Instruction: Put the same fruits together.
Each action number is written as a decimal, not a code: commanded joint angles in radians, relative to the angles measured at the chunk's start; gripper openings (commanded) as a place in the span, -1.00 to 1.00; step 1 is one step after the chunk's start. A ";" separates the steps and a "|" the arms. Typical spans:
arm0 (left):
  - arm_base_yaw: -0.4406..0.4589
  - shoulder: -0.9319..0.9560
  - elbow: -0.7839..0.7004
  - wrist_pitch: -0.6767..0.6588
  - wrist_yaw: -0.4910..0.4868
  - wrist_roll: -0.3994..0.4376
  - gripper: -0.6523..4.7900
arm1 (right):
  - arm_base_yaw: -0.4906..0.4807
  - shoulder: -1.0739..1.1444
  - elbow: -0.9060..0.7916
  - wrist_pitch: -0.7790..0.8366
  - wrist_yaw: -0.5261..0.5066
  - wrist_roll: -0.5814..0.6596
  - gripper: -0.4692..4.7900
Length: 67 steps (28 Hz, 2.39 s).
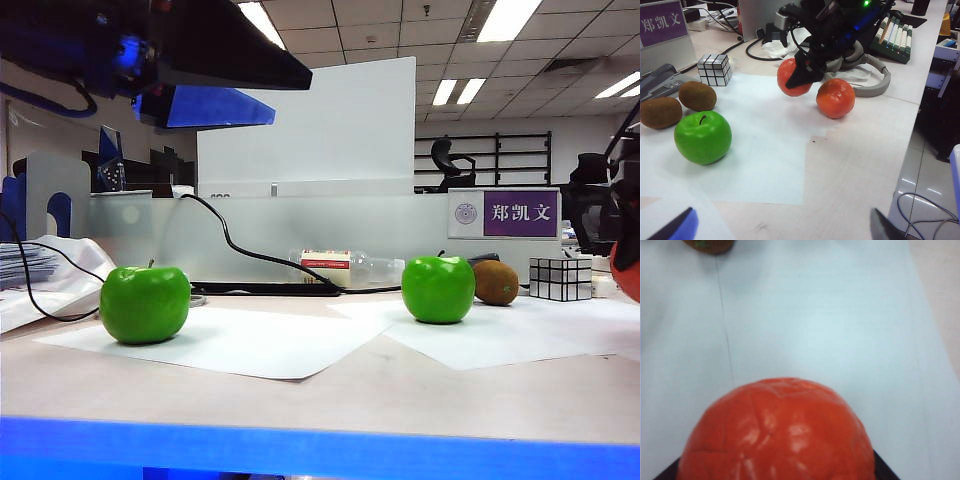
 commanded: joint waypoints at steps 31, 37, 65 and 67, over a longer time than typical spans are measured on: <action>-0.001 -0.003 0.008 0.034 -0.016 0.006 1.00 | -0.048 0.095 0.007 0.106 -0.021 0.006 -0.49; -0.001 -0.003 0.008 0.034 -0.016 0.006 1.00 | -0.048 0.095 0.007 0.110 -0.021 0.006 0.17; -0.001 -0.003 0.008 0.036 -0.029 0.006 1.00 | -0.048 0.093 0.147 0.103 -0.040 0.050 1.00; -0.001 -0.003 0.008 0.042 -0.043 0.016 1.00 | -0.047 0.093 0.172 0.097 -0.069 0.056 1.00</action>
